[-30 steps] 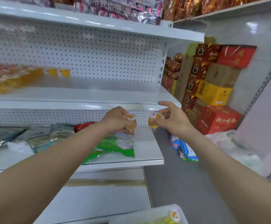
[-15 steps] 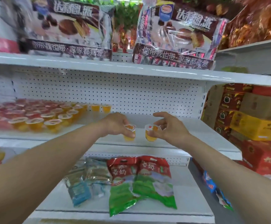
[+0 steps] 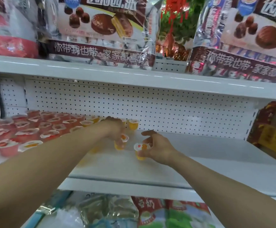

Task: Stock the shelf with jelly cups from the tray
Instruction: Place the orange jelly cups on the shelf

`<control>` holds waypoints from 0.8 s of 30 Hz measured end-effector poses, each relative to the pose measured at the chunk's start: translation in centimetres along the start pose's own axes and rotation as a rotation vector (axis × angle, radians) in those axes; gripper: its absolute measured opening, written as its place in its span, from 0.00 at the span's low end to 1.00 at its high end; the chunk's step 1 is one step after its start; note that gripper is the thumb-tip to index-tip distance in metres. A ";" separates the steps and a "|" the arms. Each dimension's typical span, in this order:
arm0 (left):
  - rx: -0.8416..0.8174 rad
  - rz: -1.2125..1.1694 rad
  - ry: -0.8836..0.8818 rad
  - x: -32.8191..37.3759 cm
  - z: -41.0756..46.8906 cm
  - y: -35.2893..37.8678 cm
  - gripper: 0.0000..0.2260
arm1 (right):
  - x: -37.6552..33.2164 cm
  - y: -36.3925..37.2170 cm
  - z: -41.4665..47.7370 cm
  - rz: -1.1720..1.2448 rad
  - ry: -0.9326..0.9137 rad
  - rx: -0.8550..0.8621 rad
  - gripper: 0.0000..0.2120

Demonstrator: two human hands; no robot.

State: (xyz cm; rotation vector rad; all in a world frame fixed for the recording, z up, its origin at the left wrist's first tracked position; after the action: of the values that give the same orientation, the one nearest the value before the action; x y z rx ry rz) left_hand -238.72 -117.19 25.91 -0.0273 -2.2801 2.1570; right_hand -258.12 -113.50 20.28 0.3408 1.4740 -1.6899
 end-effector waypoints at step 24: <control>0.085 -0.215 -0.022 -3.9 12.5 2.3 0.25 | 2.2 2.9 14.3 -0.155 0.131 0.093 0.29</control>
State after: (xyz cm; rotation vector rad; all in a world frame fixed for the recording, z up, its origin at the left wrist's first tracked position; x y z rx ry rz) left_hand -234.93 -129.63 22.97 0.2325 -2.0892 2.1498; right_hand -252.79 -127.29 20.65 0.4029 1.5534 -1.8944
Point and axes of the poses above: each hand's wrist, its own z-axis towards the middle knuckle, its own y-axis out of the palm, x = y × z, the point moved 1 cm from there along z, towards the middle knuckle, and after that the axes turned 9 degrees about -y, right-handed, at the moved point
